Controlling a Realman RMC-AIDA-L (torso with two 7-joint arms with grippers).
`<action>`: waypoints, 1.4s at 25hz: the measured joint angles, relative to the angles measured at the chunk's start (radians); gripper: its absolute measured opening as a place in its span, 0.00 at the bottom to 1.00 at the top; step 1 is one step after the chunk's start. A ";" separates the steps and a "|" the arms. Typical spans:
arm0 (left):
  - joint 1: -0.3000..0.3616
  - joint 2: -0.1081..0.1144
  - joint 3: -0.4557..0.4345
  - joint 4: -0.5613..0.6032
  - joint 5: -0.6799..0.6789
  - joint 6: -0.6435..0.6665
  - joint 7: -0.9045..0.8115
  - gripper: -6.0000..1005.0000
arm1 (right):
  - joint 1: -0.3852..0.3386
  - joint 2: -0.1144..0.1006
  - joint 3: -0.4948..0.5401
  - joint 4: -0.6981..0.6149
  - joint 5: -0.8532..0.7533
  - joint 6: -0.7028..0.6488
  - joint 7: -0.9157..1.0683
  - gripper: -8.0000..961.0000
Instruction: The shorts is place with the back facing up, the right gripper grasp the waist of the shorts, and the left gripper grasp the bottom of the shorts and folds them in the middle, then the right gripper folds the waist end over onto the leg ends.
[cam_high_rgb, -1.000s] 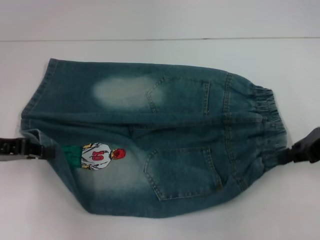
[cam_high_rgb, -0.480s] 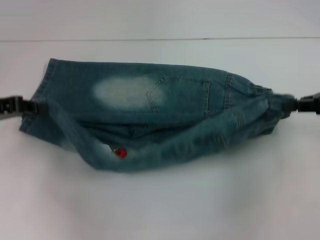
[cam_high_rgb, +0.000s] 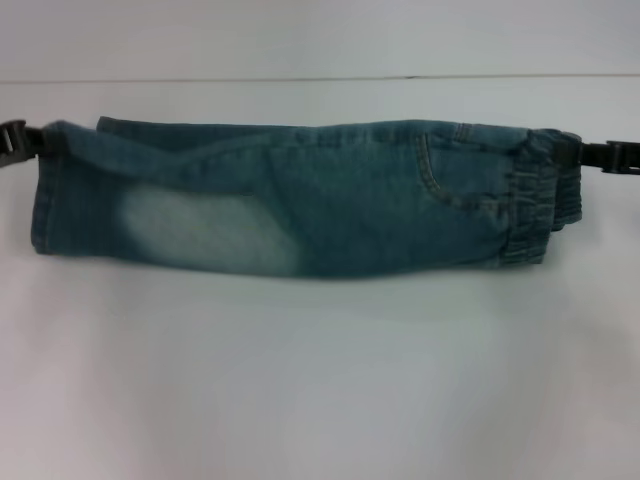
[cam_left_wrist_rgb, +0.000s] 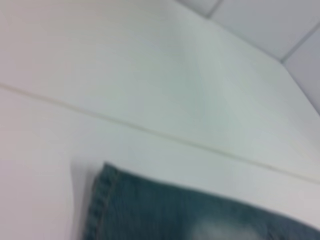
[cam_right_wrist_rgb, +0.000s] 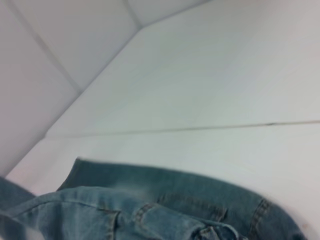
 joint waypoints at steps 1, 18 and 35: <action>-0.002 -0.002 0.002 -0.002 -0.007 -0.018 0.001 0.11 | 0.002 0.006 -0.002 0.016 0.015 0.020 -0.007 0.06; -0.036 -0.057 0.142 -0.076 -0.023 -0.356 0.036 0.12 | 0.080 0.081 -0.023 0.190 0.057 0.435 -0.190 0.05; -0.071 -0.081 0.189 -0.130 -0.049 -0.530 0.088 0.14 | 0.044 0.084 -0.018 0.300 0.228 0.482 -0.344 0.05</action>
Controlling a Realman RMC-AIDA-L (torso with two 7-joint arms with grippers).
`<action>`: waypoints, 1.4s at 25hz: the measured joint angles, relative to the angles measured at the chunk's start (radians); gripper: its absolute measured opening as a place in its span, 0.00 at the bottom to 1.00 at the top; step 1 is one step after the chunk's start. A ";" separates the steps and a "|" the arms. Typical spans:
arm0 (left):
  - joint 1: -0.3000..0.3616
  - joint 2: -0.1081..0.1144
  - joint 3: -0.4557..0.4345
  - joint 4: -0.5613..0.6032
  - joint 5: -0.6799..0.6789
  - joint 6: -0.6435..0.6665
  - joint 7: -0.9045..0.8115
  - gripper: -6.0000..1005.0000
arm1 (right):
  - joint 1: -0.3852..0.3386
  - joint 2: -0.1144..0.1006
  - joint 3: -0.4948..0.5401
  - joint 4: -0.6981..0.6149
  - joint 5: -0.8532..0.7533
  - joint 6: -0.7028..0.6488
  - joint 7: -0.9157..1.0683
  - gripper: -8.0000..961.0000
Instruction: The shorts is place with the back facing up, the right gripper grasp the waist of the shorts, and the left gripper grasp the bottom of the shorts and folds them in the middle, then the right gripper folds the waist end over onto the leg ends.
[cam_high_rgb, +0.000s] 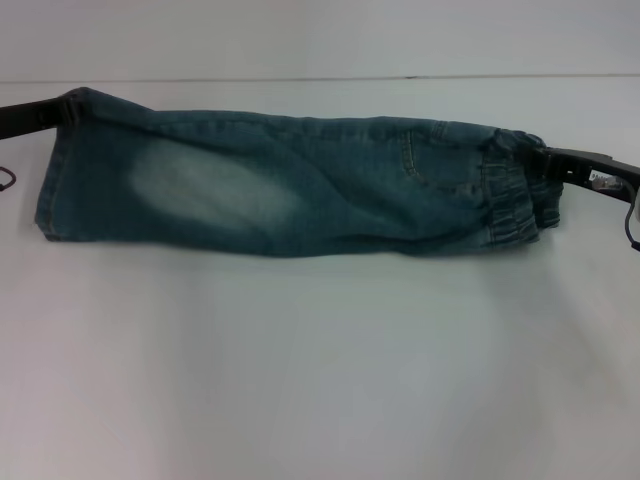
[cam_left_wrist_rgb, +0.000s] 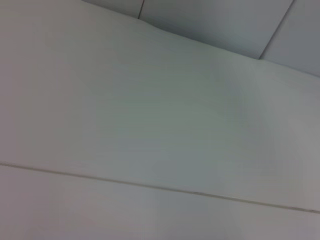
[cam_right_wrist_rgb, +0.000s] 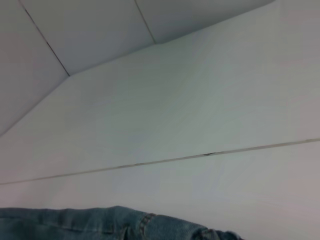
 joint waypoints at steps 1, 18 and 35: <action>-0.001 0.000 0.001 -0.002 0.000 -0.005 0.000 0.14 | 0.000 0.000 0.000 0.000 0.001 -0.002 -0.002 0.05; 0.008 -0.018 -0.007 -0.015 -0.007 -0.080 0.001 0.36 | -0.020 0.000 -0.003 -0.001 0.044 -0.033 -0.007 0.36; 0.082 -0.019 0.000 0.036 -0.216 0.430 0.383 0.87 | -0.067 -0.209 -0.081 -0.121 0.061 -0.430 0.306 0.88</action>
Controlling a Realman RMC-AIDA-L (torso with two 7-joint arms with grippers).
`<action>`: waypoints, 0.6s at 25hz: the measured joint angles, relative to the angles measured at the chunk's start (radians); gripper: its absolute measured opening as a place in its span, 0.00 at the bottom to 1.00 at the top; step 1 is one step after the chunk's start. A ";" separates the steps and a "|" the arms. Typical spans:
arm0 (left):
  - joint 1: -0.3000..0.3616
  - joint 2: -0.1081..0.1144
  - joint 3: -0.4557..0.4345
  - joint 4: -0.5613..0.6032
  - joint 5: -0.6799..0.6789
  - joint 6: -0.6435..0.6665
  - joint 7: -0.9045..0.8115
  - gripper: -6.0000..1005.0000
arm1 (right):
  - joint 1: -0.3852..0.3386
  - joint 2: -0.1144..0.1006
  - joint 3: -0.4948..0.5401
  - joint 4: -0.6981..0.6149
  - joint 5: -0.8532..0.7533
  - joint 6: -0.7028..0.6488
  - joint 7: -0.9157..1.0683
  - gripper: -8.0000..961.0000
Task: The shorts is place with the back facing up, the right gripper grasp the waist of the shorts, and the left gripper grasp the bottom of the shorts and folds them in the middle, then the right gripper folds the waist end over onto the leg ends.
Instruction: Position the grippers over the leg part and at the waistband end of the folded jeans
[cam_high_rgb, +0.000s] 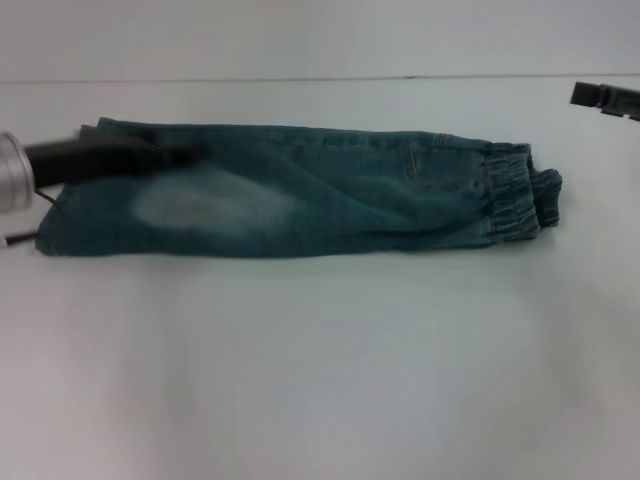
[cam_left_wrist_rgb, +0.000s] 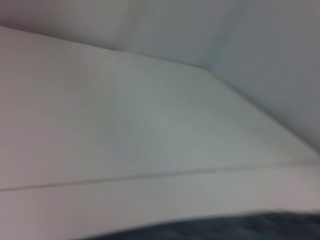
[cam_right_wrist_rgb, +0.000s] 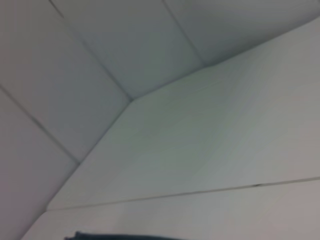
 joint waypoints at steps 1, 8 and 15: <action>0.000 0.000 0.000 0.000 0.000 0.000 0.000 0.88 | 0.002 -0.021 -0.021 -0.018 -0.001 -0.035 0.037 0.90; 0.007 -0.009 0.043 0.001 0.003 0.226 0.126 0.93 | 0.069 -0.063 -0.089 -0.240 -0.188 -0.208 0.322 0.98; 0.012 -0.018 0.058 -0.008 0.003 0.226 0.146 0.93 | 0.214 -0.026 -0.098 -0.246 -0.566 -0.207 0.450 0.97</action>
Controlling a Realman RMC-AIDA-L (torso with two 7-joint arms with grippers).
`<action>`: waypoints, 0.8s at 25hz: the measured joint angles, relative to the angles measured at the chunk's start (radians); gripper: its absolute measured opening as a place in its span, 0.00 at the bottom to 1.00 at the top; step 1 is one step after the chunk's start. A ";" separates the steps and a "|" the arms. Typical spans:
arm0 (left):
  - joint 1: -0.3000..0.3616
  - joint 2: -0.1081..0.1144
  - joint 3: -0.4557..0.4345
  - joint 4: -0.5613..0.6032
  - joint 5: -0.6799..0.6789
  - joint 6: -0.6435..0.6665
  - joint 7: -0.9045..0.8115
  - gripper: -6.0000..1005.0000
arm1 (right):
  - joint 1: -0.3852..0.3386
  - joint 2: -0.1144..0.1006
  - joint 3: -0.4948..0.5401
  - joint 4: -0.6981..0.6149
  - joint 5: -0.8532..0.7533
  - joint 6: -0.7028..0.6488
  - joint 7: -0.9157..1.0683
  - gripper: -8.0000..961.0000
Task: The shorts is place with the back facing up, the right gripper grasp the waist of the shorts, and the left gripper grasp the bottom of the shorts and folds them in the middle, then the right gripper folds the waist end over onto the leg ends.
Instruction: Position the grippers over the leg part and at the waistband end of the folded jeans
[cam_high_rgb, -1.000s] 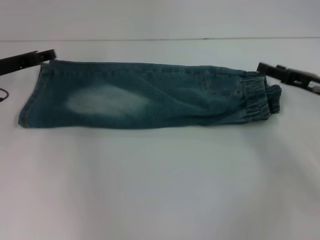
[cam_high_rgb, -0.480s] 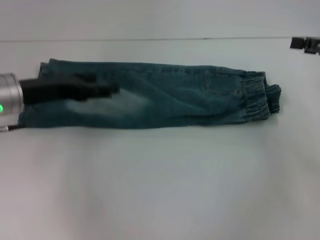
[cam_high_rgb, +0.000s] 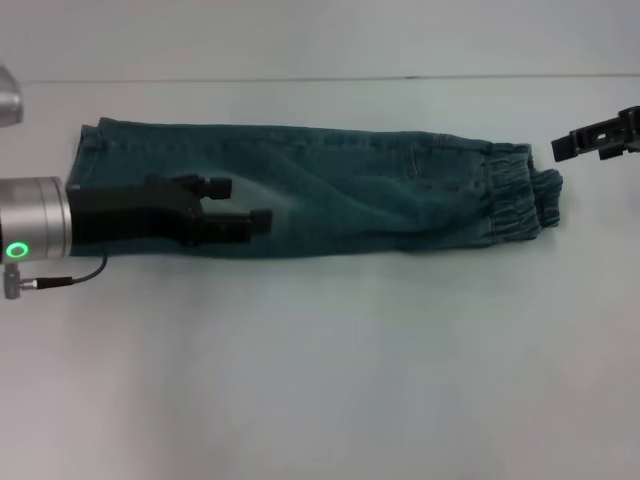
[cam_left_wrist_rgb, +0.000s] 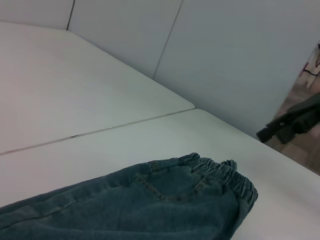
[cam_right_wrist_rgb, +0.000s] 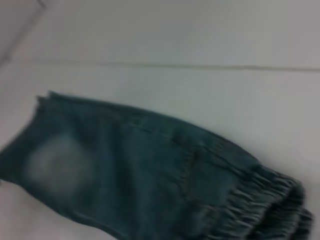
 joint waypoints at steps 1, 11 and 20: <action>0.000 -0.002 0.004 0.000 0.000 -0.003 0.002 0.93 | 0.011 0.005 -0.006 0.004 -0.029 0.022 0.016 0.97; 0.006 -0.013 0.015 -0.003 -0.009 -0.017 0.011 0.93 | 0.038 0.024 -0.081 0.123 -0.076 0.204 0.081 0.96; 0.006 -0.019 0.019 -0.003 -0.011 -0.017 0.015 0.93 | 0.052 0.062 -0.083 0.187 -0.074 0.314 0.044 0.95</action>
